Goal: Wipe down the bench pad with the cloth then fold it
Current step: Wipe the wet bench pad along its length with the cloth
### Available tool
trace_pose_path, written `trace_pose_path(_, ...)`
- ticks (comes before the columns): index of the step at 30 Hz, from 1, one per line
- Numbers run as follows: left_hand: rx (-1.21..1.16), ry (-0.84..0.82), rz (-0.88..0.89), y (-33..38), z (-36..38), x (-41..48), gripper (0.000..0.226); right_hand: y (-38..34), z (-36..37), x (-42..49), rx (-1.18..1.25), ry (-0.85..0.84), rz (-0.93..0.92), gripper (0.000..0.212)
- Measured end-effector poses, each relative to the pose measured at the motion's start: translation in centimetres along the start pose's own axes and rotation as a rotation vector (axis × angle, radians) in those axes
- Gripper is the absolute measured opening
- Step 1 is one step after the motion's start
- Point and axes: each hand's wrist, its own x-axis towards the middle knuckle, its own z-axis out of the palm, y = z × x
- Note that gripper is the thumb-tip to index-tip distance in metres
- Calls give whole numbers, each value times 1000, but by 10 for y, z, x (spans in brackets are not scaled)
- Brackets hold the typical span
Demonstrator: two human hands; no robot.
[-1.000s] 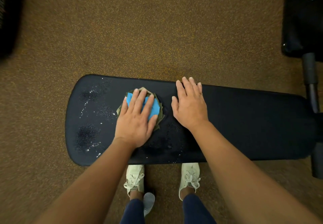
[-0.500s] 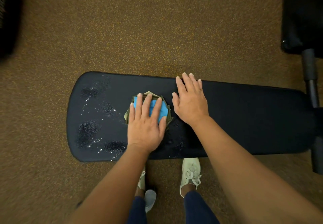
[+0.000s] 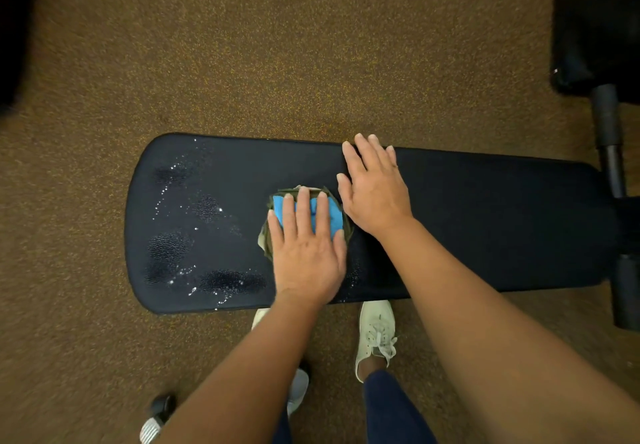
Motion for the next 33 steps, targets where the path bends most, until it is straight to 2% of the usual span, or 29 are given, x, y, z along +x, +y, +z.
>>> trace_pose_path(2,22,-38,44,5,2,-8,61,1,-1,-1,1,-1,-5,57)
trace_pose_path(6,105,-43,320,-38,-6,6,62,8,-3,-2,2,0,-40,56)
trace_pose_path(7,110,-29,314,-47,-8,14,62,10,-2,-3,5,4,-51,54)
trace_pose_path(9,86,3,190,-55,-10,27,62,12,-1,-2,12,3,-67,51)
trace_pose_path(11,60,25,43,-41,-7,27,60,14,0,-2,15,14,-75,50)
trace_pose_path(13,46,13,-15,-24,-5,19,61,15,1,-2,17,26,-79,49)
trace_pose_path(15,65,-26,68,-24,-3,9,61,15,1,-3,18,33,-80,49)
trace_pose_path(19,106,-56,353,-64,-13,18,63,15,0,-2,26,25,-84,49)
trace_pose_path(21,107,-36,304,-68,-12,27,63,15,1,-2,23,29,-86,49)
trace_pose_path(25,61,-20,45,-29,-3,12,62,14,3,-3,9,34,-69,52)
trace_pose_path(26,67,-31,65,-28,-2,7,62,13,3,-4,7,32,-67,53)
trace_pose_path(30,105,-54,358,-63,-9,15,62,15,2,-3,12,30,-80,53)
trace_pose_path(31,96,-42,345,-67,-10,20,62,16,2,-3,10,32,-81,53)
trace_pose_path(33,60,-3,167,-60,-8,26,61,14,3,-3,8,30,-72,52)
